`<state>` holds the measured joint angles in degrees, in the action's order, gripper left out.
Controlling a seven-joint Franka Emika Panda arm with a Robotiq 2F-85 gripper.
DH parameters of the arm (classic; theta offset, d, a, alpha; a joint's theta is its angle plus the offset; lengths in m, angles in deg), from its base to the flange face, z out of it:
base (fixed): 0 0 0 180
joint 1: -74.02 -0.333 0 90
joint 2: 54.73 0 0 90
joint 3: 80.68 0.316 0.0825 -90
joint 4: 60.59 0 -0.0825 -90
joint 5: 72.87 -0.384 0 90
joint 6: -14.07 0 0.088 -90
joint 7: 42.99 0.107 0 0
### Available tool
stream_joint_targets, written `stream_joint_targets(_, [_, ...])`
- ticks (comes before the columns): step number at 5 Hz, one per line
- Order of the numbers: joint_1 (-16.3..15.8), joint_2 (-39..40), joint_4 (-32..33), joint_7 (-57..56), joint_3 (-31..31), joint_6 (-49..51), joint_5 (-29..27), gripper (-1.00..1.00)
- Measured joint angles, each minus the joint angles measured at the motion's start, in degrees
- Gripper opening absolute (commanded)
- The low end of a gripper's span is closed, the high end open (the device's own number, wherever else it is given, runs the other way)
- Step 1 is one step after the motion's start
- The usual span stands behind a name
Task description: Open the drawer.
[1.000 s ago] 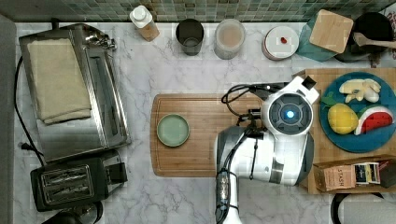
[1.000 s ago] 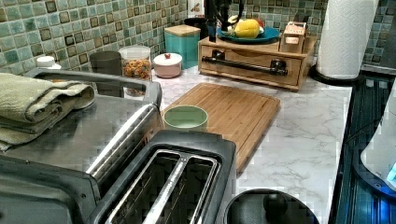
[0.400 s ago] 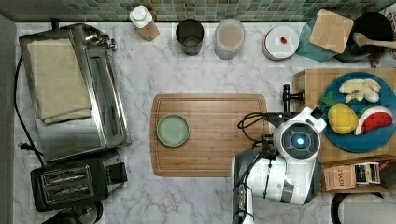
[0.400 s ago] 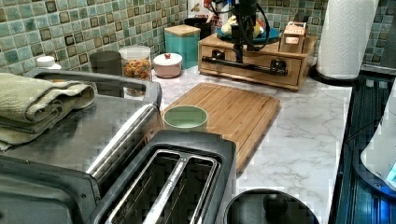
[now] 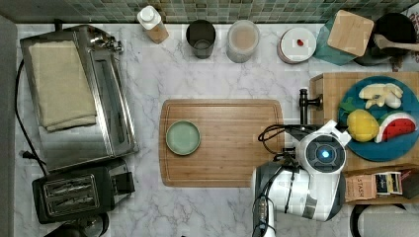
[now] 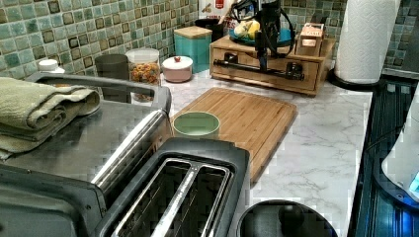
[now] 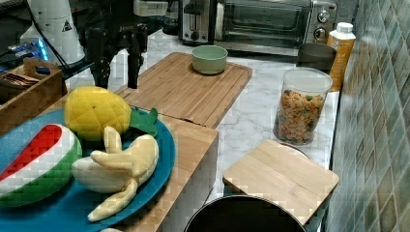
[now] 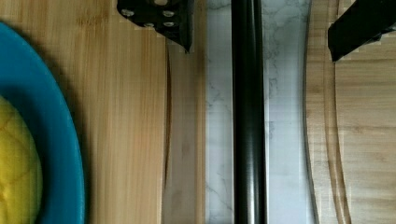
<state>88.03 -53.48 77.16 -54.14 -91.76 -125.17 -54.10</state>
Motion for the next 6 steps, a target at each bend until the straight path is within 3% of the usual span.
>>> stream_joint_targets(3, [-0.4,2.4,0.0,-0.7,0.3,-4.8,0.0,1.00])
stream_joint_targets(5, [-0.4,9.2,-0.6,-0.4,0.2,-14.7,0.1,1.00])
stream_joint_targets(6, [-0.6,11.9,-0.6,-0.4,0.2,-15.1,-1.2,1.00])
